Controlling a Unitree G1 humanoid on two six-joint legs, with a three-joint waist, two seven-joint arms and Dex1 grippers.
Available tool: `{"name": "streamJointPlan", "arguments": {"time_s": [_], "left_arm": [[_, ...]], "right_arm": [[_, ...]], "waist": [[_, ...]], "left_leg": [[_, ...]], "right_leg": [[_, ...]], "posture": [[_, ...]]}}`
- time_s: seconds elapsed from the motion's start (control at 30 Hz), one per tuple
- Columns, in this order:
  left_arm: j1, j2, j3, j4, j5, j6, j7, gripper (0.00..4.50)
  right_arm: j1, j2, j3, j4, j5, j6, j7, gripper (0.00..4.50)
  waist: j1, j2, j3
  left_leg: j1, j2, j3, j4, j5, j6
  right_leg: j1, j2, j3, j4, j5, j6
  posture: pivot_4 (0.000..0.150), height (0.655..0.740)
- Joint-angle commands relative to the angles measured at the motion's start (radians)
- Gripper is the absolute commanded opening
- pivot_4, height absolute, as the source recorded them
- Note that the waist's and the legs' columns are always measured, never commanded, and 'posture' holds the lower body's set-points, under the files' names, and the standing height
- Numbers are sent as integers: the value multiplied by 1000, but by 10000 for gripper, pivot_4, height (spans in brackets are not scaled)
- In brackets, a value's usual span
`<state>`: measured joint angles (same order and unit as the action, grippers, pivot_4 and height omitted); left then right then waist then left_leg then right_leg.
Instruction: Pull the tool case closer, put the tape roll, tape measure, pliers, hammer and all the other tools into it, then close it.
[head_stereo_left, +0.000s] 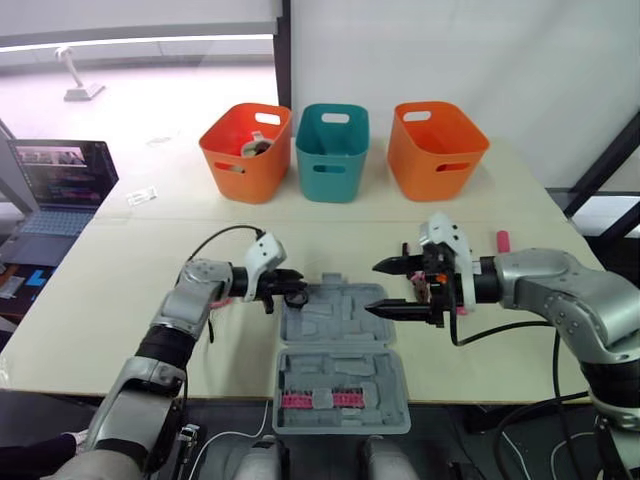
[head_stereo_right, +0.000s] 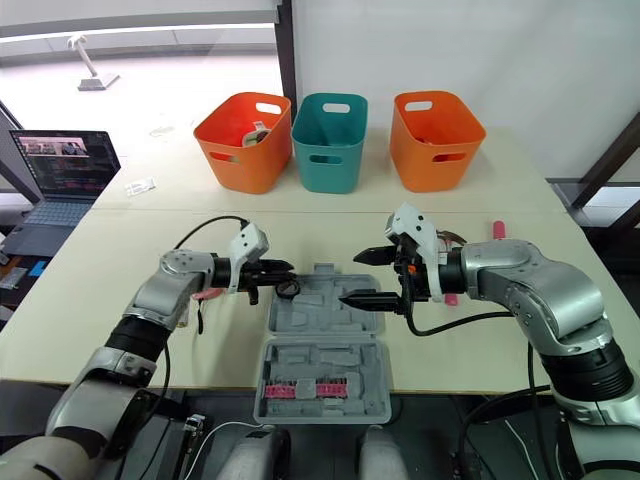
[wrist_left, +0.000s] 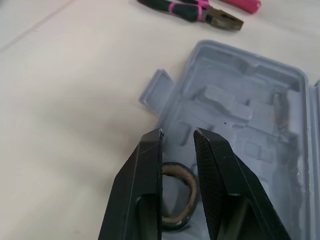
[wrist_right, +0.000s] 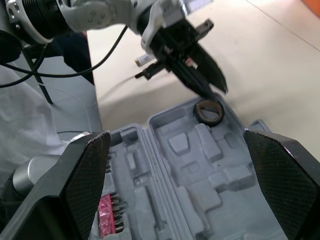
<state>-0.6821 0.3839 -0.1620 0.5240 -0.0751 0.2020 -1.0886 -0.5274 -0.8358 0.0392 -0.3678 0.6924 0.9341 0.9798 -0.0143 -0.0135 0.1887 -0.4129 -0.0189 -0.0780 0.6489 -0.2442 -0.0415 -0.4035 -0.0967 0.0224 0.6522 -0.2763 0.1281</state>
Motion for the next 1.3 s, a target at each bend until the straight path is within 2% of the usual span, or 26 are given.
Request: {"name": "streamJointPlan", "arguments": {"time_s": [0.03,0.23,0.47,0.6,0.7,0.8,0.87,0.97,1.03,1.1,1.17,1.3], "left_arm": [[-31,-13,-4,100,15,-94,11,10489],[-22,-26,-71,316,105,-265,18,10489],[-32,-33,-62,357,96,-306,7,10489],[-43,-6,-37,289,66,-267,-21,10489],[-15,99,-5,62,53,-178,-41,10489],[79,200,131,-191,-62,-35,-16,18421],[175,267,235,-323,-128,19,2,28004],[303,327,374,-397,-193,53,44,44136],[410,369,486,-415,-213,30,69,44692],[589,410,657,-425,-212,-43,82,44692],[730,411,807,-433,-246,-50,107,44692],[883,402,946,-407,-247,-73,177,44692]], "right_arm": [[-21,-8,-13,-16,5,-6,5,45000],[-4,-12,-31,-36,16,8,-8,45000],[26,-19,-44,-49,18,15,-17,45000],[44,-23,-54,-43,18,-3,-9,45000],[110,-22,-81,40,-80,-132,-33,45000],[174,9,-203,139,0,-178,28,45000],[202,13,-274,231,-6,-240,46,45000],[226,-20,-315,341,-54,-335,95,45000],[232,-44,-338,440,-98,-422,120,45000],[231,-71,-359,605,-173,-545,116,45000],[225,-93,-373,774,-226,-633,103,45000],[203,-108,-404,981,-273,-790,114,45000]], "waist": [[0,0,0],[2,0,0],[2,0,-1],[0,0,-1],[-5,-1,0],[-4,-1,0],[-9,0,-1],[-5,1,-1],[-4,1,-1],[-10,1,-1],[-14,1,-1],[0,3,-1]], "left_leg": [[0,0,0,0,0,0],[0,0,0,0,0,0],[3,0,0,0,0,0],[3,0,0,0,0,0],[3,0,0,-1,0,0],[3,0,0,-1,0,0],[3,1,0,-2,0,0],[4,1,1,-2,0,0],[5,1,1,-2,0,0],[5,1,2,-2,0,0],[5,1,4,-3,-1,1],[6,1,5,-3,-1,2]], "right_leg": [[0,0,0,0,0,0],[0,0,0,0,0,0],[4,0,0,0,0,0],[4,0,0,-1,0,0],[3,0,0,-1,0,0],[3,0,0,0,0,0],[3,0,1,-1,0,0],[3,0,2,-1,0,0],[4,0,2,-1,0,0],[4,0,2,-1,0,0],[3,0,2,-3,0,0],[5,-1,2,-4,0,-1]], "posture": [[1500,7400],[1500,7400],[1500,7400],[1500,7400],[1500,7400],[1500,7400],[1500,7400],[1500,7400],[1500,7400],[1500,7400],[1500,7400],[1500,7400]]}}
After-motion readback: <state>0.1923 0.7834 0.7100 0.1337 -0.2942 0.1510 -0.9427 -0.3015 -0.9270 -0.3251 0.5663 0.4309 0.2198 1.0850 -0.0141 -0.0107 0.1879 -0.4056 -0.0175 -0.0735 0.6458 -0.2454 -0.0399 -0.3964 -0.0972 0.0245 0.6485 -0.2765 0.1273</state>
